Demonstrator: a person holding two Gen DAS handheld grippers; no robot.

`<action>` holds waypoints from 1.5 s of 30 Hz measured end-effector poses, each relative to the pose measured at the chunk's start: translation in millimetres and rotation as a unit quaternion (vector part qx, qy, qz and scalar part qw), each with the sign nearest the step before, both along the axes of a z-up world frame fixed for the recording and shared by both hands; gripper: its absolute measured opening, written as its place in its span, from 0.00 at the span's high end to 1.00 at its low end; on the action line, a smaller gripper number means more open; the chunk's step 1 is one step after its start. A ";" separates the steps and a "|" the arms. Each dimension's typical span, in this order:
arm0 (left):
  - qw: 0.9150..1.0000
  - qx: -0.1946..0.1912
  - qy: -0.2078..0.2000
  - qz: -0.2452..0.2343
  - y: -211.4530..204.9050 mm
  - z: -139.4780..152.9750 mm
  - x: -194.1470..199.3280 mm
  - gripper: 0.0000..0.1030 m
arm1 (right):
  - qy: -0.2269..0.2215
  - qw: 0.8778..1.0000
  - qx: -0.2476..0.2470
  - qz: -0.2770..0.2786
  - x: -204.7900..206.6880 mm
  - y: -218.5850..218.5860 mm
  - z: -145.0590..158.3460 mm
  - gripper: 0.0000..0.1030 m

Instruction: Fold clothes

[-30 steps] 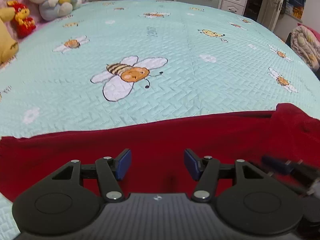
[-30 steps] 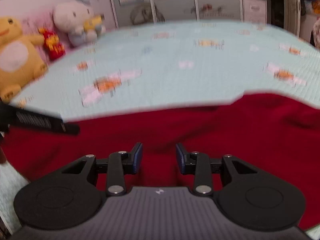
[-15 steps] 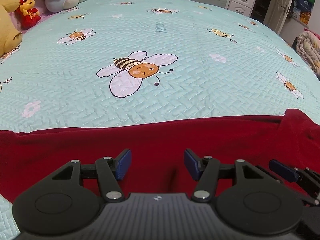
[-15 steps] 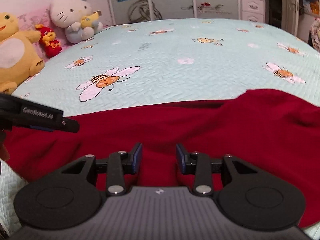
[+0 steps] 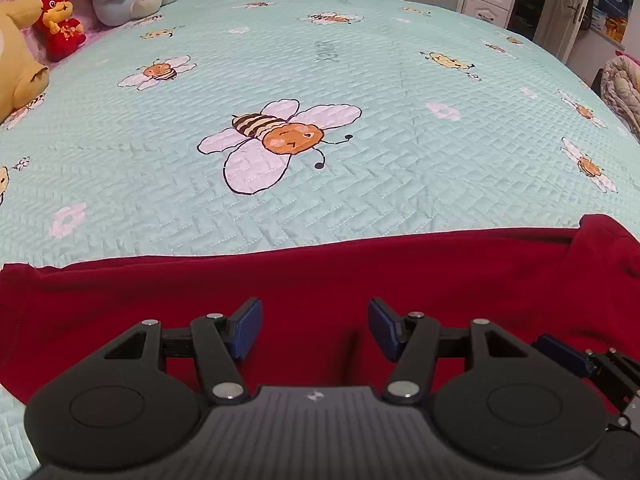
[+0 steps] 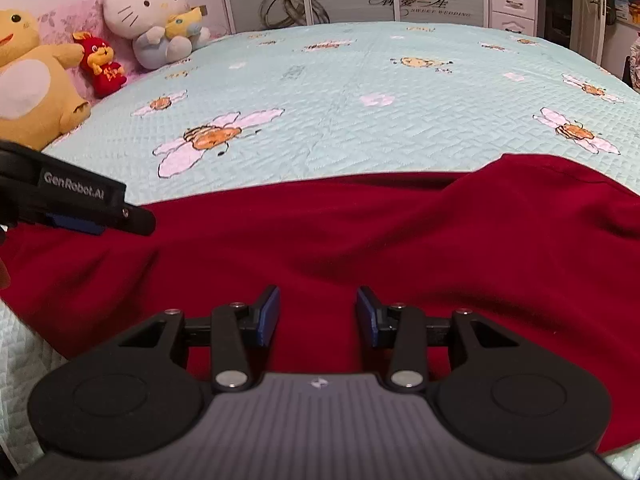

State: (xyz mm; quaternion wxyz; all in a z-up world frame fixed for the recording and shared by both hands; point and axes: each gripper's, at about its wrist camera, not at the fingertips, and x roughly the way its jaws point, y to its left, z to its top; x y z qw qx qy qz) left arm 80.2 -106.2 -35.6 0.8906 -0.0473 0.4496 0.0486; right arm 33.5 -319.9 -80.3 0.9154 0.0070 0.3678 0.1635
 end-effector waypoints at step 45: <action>0.961 -0.248 -0.042 -0.116 -6.5 24.0 27.2 0.40 | -0.035 0.996 0.070 -0.044 -1.3 -55.6 6.6 0.57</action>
